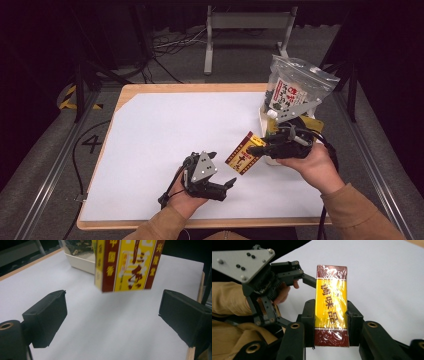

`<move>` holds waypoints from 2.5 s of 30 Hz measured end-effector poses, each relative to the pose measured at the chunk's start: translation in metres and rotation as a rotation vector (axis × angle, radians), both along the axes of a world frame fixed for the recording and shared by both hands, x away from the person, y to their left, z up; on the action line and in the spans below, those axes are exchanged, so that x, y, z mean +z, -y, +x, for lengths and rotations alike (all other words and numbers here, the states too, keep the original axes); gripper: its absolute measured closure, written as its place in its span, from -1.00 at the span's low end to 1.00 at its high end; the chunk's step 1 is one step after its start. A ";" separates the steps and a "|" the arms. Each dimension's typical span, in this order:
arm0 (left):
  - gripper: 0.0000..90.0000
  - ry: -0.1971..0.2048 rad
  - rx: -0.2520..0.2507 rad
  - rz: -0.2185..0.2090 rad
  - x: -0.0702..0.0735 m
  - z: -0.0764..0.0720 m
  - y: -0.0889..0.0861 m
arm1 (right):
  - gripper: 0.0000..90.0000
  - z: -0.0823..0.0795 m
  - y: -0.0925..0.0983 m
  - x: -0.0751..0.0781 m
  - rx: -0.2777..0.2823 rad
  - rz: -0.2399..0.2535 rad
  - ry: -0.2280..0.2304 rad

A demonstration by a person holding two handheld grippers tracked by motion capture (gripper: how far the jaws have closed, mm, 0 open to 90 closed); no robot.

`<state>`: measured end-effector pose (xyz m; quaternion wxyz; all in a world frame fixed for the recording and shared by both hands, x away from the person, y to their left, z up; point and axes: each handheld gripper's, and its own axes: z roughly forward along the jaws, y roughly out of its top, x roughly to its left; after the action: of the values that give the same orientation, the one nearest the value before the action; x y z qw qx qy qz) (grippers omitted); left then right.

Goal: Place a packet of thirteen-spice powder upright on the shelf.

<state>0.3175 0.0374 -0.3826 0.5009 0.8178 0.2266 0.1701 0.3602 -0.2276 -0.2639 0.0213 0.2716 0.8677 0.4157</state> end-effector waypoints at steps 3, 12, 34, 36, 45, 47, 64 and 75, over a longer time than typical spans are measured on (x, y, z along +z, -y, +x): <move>-0.82 -0.012 0.002 -0.012 0.001 0.001 -0.006 | 0.51 -0.001 0.005 0.007 0.004 -0.025 0.036; -0.86 -0.050 0.022 -0.032 0.001 0.004 -0.027 | 0.51 0.000 0.017 0.020 0.014 -0.125 0.111; -0.86 -0.071 0.118 -0.065 0.002 0.000 -0.081 | 0.51 0.026 0.046 0.046 0.110 -0.267 0.171; -0.86 -0.078 0.126 -0.077 0.002 0.000 -0.084 | 0.51 0.029 0.048 0.047 0.136 -0.279 0.178; -0.87 -0.072 0.132 -0.072 0.002 0.001 -0.091 | 0.51 0.037 0.053 0.049 0.241 -0.348 0.201; -0.87 -0.071 0.137 -0.073 0.002 0.001 -0.093 | 0.51 0.038 0.054 0.048 0.256 -0.356 0.204; -0.88 -0.084 0.160 -0.076 -0.001 0.003 -0.099 | 0.51 0.053 0.070 0.045 0.232 -0.410 0.210; -0.88 -0.089 0.160 -0.070 -0.002 0.004 -0.100 | 0.51 0.061 0.077 0.031 0.238 -0.436 0.204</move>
<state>0.3212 0.1370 -0.3850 0.5032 0.7859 0.3192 0.1652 0.4213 -0.3049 -0.2330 0.1178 0.1132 0.9560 0.2437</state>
